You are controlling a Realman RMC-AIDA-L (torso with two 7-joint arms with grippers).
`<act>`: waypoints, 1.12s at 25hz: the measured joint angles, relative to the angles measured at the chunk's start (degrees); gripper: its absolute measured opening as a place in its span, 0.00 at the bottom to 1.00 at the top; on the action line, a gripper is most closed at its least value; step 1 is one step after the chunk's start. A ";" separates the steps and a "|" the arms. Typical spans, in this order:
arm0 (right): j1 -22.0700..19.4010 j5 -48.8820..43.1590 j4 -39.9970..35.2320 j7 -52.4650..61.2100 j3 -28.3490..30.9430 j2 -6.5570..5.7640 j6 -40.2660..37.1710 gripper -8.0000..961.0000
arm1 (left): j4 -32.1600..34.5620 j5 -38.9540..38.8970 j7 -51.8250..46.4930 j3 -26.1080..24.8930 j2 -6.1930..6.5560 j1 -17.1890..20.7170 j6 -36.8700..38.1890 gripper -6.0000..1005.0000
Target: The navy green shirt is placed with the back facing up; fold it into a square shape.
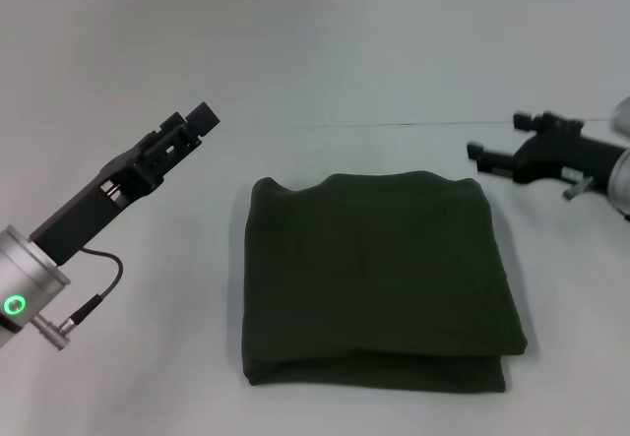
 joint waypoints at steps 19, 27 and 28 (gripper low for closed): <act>3.50 5.51 11.84 0.59 -14.47 1.75 4.65 0.92 | 2.15 4.69 5.09 -1.16 0.05 1.01 0.58 0.88; 2.28 7.34 11.46 0.93 -15.30 1.47 2.60 0.92 | 2.23 4.85 5.80 -1.16 0.03 1.00 0.43 0.88; 1.19 8.65 10.00 0.93 -14.32 1.37 -0.30 0.92 | 2.29 4.90 5.89 -1.15 0.03 0.98 0.44 0.89</act>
